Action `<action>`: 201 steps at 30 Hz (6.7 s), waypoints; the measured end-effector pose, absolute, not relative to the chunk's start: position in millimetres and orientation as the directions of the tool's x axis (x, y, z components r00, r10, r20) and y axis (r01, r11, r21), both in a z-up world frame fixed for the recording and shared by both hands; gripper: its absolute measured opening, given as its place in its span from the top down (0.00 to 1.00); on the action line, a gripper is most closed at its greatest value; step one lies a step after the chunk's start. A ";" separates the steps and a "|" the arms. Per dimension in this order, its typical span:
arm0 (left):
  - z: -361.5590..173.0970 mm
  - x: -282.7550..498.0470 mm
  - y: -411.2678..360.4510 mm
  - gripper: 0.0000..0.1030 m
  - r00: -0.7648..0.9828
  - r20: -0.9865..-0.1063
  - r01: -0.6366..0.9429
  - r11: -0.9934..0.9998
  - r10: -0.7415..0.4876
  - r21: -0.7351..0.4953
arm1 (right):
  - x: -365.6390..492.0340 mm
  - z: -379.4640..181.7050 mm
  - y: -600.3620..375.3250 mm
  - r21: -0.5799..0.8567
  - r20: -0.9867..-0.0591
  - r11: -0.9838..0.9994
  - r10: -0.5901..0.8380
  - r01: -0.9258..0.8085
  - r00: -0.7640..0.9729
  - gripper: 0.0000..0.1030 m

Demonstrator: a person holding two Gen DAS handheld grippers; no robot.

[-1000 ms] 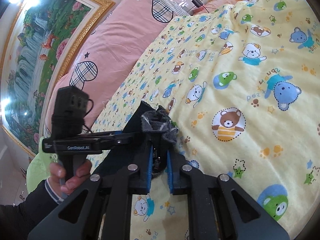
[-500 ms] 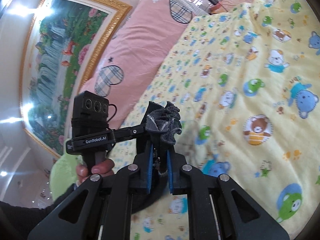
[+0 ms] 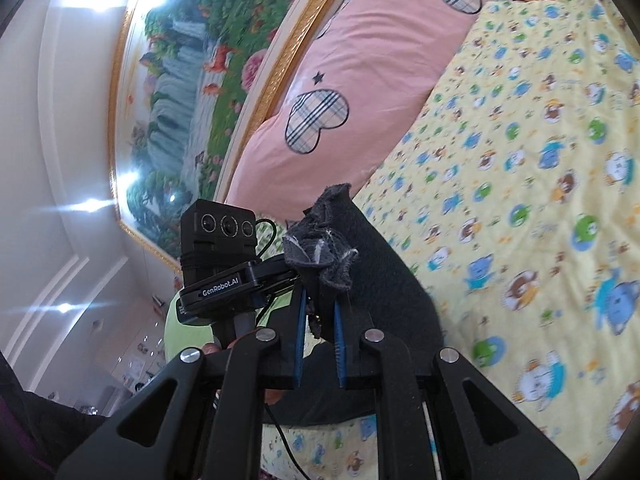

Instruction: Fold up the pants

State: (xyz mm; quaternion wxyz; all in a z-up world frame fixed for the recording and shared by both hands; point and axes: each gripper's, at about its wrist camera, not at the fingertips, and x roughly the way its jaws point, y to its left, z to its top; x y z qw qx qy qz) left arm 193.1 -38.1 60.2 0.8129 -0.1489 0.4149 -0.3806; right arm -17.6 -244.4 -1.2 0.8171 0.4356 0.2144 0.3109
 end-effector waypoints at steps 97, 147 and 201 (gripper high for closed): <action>-32.4 -202.6 274.1 0.39 0.791 -0.605 -0.588 0.388 0.092 -0.709 | 66.4 7.0 113.3 0.587 -0.534 0.446 0.841 -0.676 0.092 0.54; -35.3 -165.1 320.9 0.82 0.782 -0.611 -0.612 0.339 0.124 -0.714 | 131.2 1.9 281.4 0.473 -0.693 0.256 0.698 -0.843 -0.177 0.82; 56.8 37.6 23.2 0.82 0.724 -0.661 -0.157 0.885 -0.200 -0.439 | 110.9 10.8 -113.1 0.704 -0.308 0.447 0.892 -0.552 0.330 0.94</action>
